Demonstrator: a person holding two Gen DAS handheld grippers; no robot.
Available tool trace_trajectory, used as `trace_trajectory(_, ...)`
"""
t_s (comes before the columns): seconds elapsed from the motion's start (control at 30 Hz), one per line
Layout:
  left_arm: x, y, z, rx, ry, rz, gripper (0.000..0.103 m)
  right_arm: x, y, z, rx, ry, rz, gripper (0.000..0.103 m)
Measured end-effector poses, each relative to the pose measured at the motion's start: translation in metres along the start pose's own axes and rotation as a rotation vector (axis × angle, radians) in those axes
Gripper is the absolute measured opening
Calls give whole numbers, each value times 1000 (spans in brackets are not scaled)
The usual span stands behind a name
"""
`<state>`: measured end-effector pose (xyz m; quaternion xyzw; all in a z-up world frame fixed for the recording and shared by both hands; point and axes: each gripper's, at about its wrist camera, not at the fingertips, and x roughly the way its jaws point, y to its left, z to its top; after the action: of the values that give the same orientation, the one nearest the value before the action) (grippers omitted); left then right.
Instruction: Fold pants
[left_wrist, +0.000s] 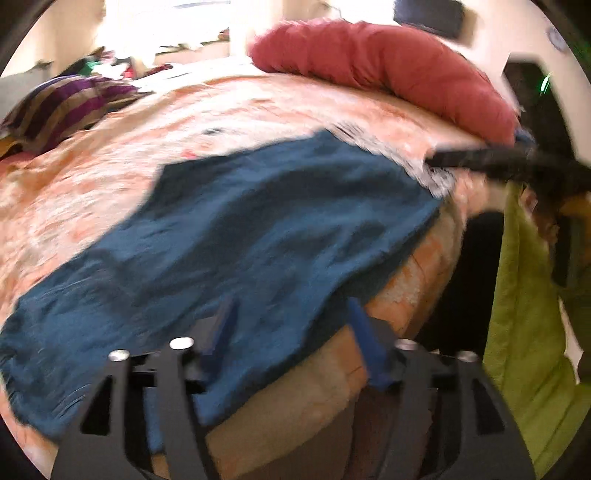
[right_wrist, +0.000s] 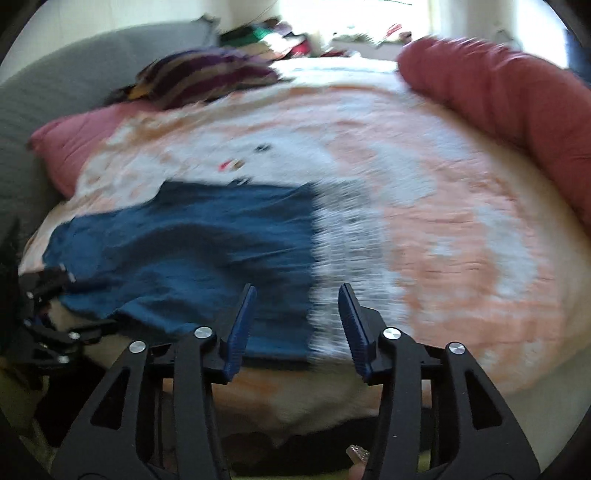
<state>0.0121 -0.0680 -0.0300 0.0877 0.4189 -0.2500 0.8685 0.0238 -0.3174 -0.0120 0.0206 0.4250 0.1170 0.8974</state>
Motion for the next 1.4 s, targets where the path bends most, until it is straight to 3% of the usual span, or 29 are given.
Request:
trace_trajectory(0.1, -28, 36, -6, -123, -42, 74, 73, 25, 1, -2, -11, 75, -38, 41)
trace_trajectory(0.17, -48, 71, -17, -233, -51, 194, 76, 34, -7, -8, 31, 108, -32, 42)
trace_trajectory(0.2, -56, 88, -24, -283, -48, 265, 86, 36, -11, -10, 55, 113, -17, 42)
trace_trajectory(0.33, -70, 135, -43, -403, -6, 453, 87, 34, -15, -12, 92, 98, 19, 46)
trace_trajectory(0.47, -55, 154, -49, -485, 50, 419, 85, 34, -10, -14, 74, 100, 12, 49)
trace_trajectory(0.5, -51, 153, -49, -467, 54, 435, 69, 33, -10, -15, 76, 99, 12, 49)
trace_trajectory(0.53, -49, 152, -47, -448, 52, 470, 43, 33, -12, -14, 82, 98, 12, 49)
trace_trajectory(0.57, -51, 155, -46, -446, 41, 490, 37, 32, -13, -15, 87, 97, 6, 49)
trace_trajectory(0.63, -61, 162, -45, -483, 10, 454, 33, 31, -16, -15, 96, 99, 4, 49)
trace_trajectory(0.87, -57, 170, -51, -462, 28, 483, 39, 33, -15, -17, 84, 113, -14, 50)
trace_trajectory(1.0, -73, 172, -50, -488, -10, 495, 57, 31, -14, -17, 85, 105, -8, 51)
trace_trajectory(1.1, -89, 165, -42, -471, -56, 515, 62, 24, -10, -13, 72, 65, -4, 54)
trace_trajectory(1.2, -98, 156, -24, -453, -112, 475, 73, 15, -3, -3, 38, 10, 4, 56)
trace_trajectory(1.4, -68, 129, 26, -366, -135, 337, 73, 15, 0, 18, 19, -23, 10, 59)
